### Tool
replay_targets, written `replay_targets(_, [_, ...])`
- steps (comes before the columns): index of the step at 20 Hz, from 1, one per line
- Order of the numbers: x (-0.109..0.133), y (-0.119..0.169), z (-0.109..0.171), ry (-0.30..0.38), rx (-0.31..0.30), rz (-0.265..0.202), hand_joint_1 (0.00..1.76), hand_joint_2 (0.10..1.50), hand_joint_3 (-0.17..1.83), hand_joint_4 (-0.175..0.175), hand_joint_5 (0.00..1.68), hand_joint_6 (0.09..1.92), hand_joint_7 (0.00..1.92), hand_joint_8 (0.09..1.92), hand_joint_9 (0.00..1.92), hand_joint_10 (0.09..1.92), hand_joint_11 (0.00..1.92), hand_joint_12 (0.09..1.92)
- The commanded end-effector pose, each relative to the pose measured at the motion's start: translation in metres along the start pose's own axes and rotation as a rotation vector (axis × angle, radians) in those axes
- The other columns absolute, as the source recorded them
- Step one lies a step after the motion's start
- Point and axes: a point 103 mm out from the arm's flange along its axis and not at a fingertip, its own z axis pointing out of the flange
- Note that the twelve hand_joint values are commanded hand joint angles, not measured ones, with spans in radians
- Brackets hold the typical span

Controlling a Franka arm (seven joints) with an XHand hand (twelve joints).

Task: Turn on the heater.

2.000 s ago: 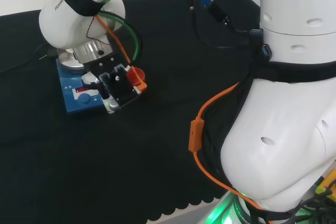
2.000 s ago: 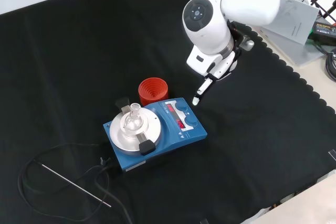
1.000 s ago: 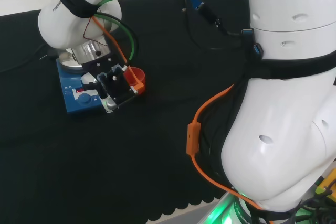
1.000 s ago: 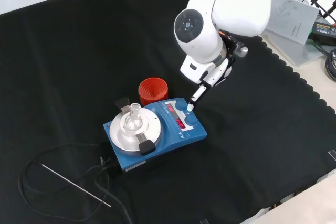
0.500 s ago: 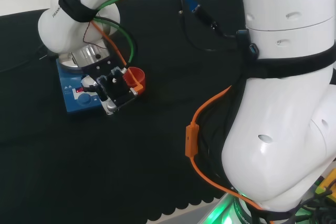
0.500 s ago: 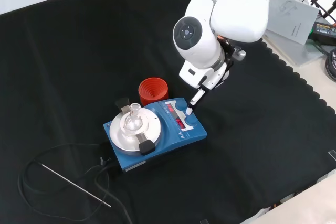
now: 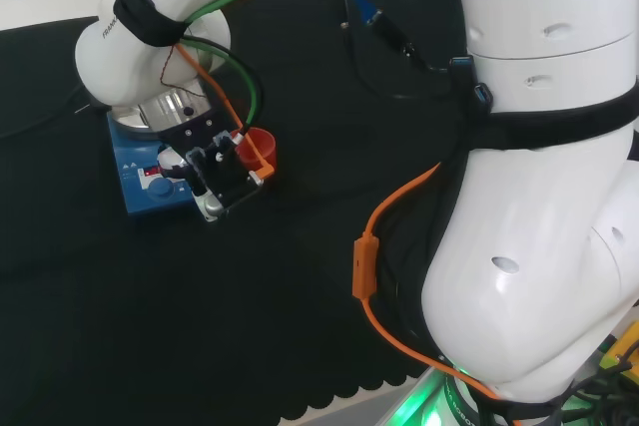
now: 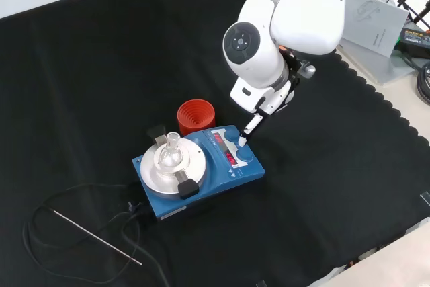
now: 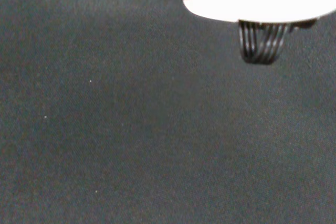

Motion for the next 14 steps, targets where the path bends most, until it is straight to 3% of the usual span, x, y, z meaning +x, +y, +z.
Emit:
replay_targets(1, [0.004, -0.004, 0.0, -0.001, -0.004, 0.004, 1.64, 0.49, 1.29, -0.045, 0.03, 0.5, 1.8, 1.45, 1.82, 1.43, 1.59, 1.5])
replay_targets(14, [0.018, -0.02, 0.001, 0.0, -0.006, 0.004, 1.64, 0.49, 1.29, -0.046, 0.03, 0.51, 1.8, 1.45, 1.82, 1.43, 1.59, 1.5])
